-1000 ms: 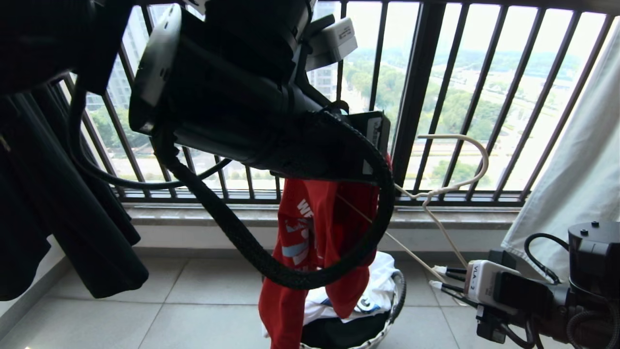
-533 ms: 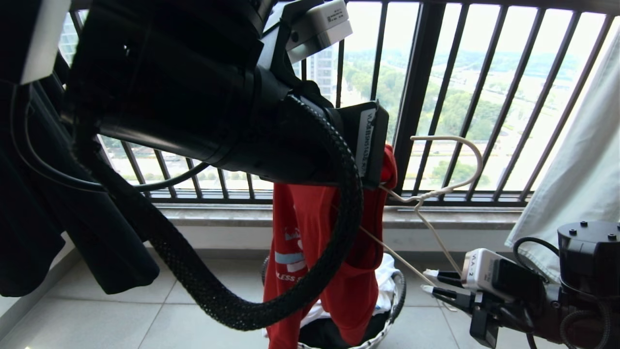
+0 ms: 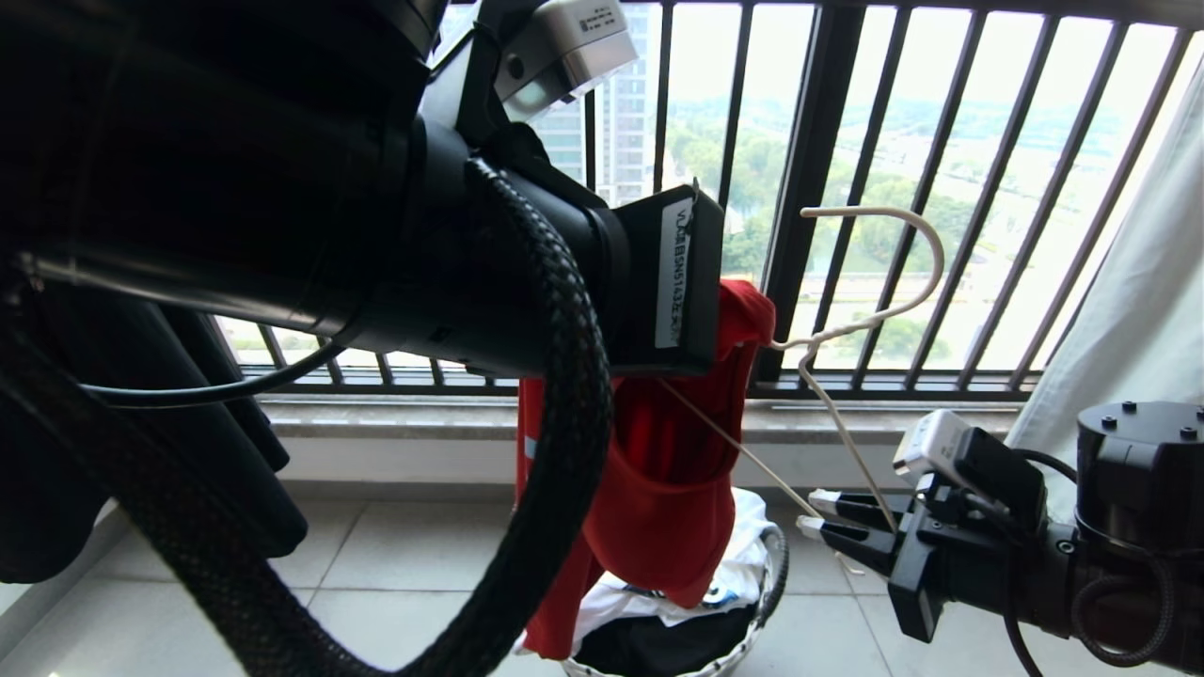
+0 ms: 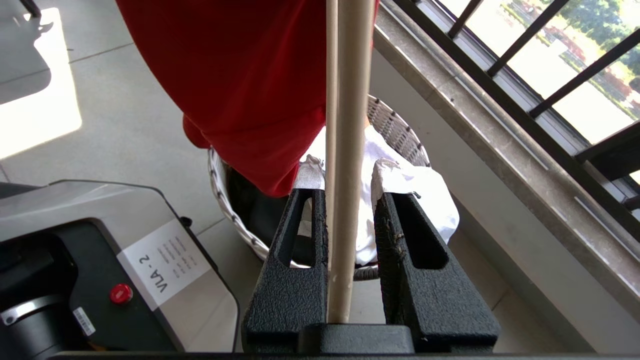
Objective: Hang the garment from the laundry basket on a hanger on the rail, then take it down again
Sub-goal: Hang the clothes on the clothes rack
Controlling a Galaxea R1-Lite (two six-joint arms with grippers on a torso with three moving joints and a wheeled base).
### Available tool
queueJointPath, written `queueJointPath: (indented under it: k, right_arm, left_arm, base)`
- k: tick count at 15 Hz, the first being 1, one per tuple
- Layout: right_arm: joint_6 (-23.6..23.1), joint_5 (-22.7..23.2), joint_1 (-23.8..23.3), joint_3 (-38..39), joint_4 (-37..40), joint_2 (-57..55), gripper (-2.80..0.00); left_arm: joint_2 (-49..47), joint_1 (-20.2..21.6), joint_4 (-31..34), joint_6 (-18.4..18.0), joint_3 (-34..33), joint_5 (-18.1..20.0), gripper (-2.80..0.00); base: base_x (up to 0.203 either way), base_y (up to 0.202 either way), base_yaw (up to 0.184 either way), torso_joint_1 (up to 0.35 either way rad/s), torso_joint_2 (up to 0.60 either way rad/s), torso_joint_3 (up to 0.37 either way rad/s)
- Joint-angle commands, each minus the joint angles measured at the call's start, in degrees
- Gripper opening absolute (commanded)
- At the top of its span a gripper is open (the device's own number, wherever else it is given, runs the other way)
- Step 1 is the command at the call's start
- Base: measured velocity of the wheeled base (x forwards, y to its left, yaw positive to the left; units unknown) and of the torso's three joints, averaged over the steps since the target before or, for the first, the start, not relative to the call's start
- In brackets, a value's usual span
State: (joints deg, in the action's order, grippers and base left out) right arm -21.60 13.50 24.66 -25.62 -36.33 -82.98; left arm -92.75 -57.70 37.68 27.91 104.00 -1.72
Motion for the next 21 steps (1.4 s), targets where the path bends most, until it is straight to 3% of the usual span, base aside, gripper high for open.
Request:
queueJointPath:
  k: [1, 4, 6, 11, 16, 21]
  right_arm:
    - [0.02, -0.2, -0.15, -0.04, -0.24, 1.0, -2.8]
    - [0.27, -0.1, -0.23, -0.18, 1.69, 3.86, -2.8]
    - [3.85, -0.13, -0.23, -2.39, 2.05, 4.4, -2.8]
    - [6.36, -0.08, -0.05, -6.99, 2.14, 1.34, -2.8]
    - [8.86, 0.18, 0.54, -6.75, 2.11, 0.63, -2.8]
    - [8.88, 0.66, 0.9, -6.35, 2.05, 0.46, -2.8]
  left_arm:
    - [1.84, -0.01, 0.2, 0.68, -0.96, -1.03, -2.8]
    - [6.38, 0.78, 0.15, 0.87, -5.1, -1.95, -2.8]
    - [7.87, -0.1, -1.55, 0.91, -11.25, -1.57, -2.8]
    - [13.37, -3.6, -18.05, 0.74, -28.17, 1.51, -2.8]
    - [11.62, -7.28, -25.04, 0.95, -28.71, 1.67, -2.8]
    - [10.78, -5.98, -27.03, 1.02, -31.33, 1.43, -2.8]
  base:
    - [0.0, 0.0, 0.0, 0.0, 0.0, 0.0]
    - [0.0, 0.0, 0.0, 0.0, 0.0, 0.0]
    - [0.0, 0.0, 0.0, 0.0, 0.0, 0.0]
    - [0.0, 0.0, 0.0, 0.0, 0.0, 0.0]
    - [0.0, 0.0, 0.0, 0.0, 0.0, 0.0]
    - [0.0, 0.0, 0.0, 0.0, 0.0, 0.0]
